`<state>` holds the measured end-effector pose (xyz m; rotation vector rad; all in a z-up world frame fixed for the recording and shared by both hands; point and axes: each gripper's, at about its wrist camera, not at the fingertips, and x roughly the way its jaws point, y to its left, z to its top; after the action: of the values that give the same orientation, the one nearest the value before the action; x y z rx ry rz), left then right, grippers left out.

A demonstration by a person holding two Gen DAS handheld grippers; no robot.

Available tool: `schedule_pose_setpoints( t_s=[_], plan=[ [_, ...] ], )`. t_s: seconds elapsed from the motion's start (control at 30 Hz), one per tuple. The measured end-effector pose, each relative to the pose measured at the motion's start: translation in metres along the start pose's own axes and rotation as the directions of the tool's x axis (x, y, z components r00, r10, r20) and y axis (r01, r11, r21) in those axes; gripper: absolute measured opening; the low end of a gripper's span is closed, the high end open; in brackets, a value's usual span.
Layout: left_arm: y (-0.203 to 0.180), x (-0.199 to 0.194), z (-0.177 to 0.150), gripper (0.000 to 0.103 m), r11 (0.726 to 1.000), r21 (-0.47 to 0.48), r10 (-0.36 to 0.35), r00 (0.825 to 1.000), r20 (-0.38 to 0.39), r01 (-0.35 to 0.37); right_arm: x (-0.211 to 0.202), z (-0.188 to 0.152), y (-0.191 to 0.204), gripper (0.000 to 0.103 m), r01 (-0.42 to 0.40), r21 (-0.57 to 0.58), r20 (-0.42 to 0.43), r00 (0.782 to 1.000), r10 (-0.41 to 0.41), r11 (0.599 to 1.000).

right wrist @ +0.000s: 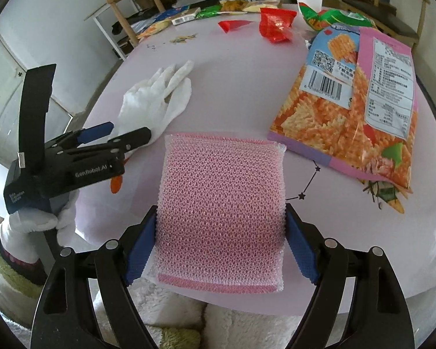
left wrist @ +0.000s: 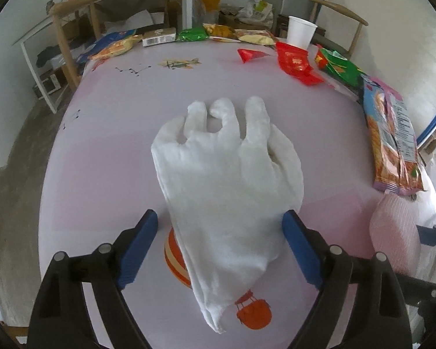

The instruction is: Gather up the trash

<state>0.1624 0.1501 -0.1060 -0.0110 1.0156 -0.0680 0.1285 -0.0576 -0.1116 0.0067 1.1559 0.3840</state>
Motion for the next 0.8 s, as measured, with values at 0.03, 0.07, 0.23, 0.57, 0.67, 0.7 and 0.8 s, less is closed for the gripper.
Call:
schedule_pose_setpoints(
  t_s=[0.03, 0.07, 0.23, 0.57, 0.67, 0.7, 0.8],
  plan=[
    [0.000, 0.000, 0.000, 0.079, 1.000, 0.001, 0.008, 1.000, 0.003, -0.008, 0.000, 0.000, -0.001, 0.079, 0.001, 0.002, 0.000, 1.000, -0.001, 1.000],
    [0.000, 0.000, 0.001, 0.077, 1.000, 0.003, 0.015, 1.000, 0.006, -0.015, 0.000, 0.000, -0.001, 0.080, -0.001, 0.004, 0.001, 1.000, 0.001, 1.000],
    [0.001, -0.002, 0.004, 0.047, 1.000, -0.008, 0.025, 1.000, 0.016, -0.025, 0.000, -0.002, -0.007, 0.081, -0.008, 0.027, -0.012, 1.000, 0.009, 1.000],
    [0.000, -0.006, 0.009, 0.012, 1.000, -0.010, 0.019, 1.000, 0.017, -0.019, -0.005, -0.007, -0.010, 0.077, -0.007, 0.039, 0.006, 1.000, 0.007, 0.999],
    [-0.003, -0.017, 0.009, 0.012, 0.999, 0.007, 0.034, 0.998, 0.048, -0.035, -0.008, -0.008, -0.010, 0.076, -0.010, 0.045, 0.015, 1.000, 0.010, 0.999],
    [-0.005, -0.022, 0.009, 0.012, 0.999, 0.013, 0.039, 0.997, 0.060, -0.040, -0.010, -0.008, -0.011, 0.076, -0.012, 0.046, 0.018, 1.000, 0.011, 0.999],
    [-0.010, -0.036, 0.011, 0.012, 0.998, 0.031, 0.057, 0.994, 0.098, -0.060, -0.015, -0.009, -0.013, 0.075, -0.020, 0.047, 0.030, 0.999, 0.019, 0.999]
  ],
)
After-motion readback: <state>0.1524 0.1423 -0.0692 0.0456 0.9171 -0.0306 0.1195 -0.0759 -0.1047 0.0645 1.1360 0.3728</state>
